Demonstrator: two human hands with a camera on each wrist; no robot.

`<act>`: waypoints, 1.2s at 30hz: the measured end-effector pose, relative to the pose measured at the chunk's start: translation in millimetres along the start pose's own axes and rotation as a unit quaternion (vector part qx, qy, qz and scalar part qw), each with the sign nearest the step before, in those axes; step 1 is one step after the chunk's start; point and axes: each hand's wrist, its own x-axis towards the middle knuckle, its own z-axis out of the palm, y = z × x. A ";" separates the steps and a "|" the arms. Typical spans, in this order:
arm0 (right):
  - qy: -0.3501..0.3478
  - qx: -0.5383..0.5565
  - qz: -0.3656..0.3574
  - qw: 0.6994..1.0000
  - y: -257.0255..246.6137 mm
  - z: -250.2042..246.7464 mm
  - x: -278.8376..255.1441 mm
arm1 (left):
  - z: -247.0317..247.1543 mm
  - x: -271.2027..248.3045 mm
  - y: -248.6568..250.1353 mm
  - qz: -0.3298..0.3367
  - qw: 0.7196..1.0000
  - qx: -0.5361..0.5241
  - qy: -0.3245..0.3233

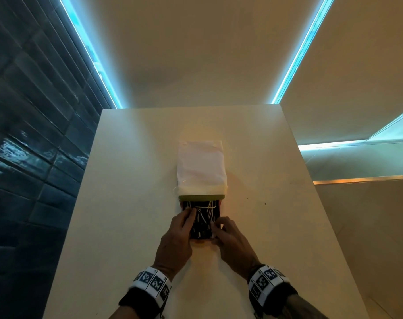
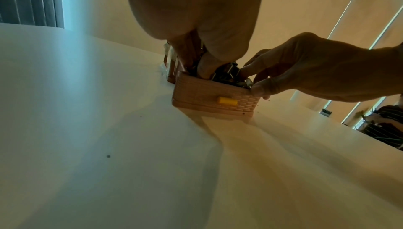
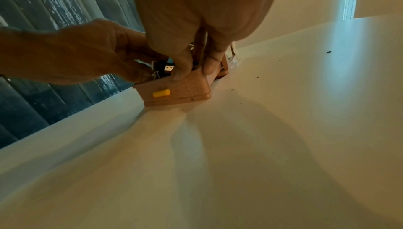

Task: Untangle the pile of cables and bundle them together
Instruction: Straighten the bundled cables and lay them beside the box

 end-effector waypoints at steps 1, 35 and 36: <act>0.008 0.000 -0.002 1.000 1.1 0.6 3.9 | -1.6 4.3 -0.2 -0.001 1.000 0.005 0.001; -0.069 -0.066 -0.008 0.995 -3.0 -20.2 31.4 | 0.3 23.2 3.7 0.060 0.993 0.099 -0.012; -0.065 -0.066 -0.010 0.996 -3.7 -20.7 33.5 | -0.3 24.6 3.2 0.061 0.993 0.099 -0.012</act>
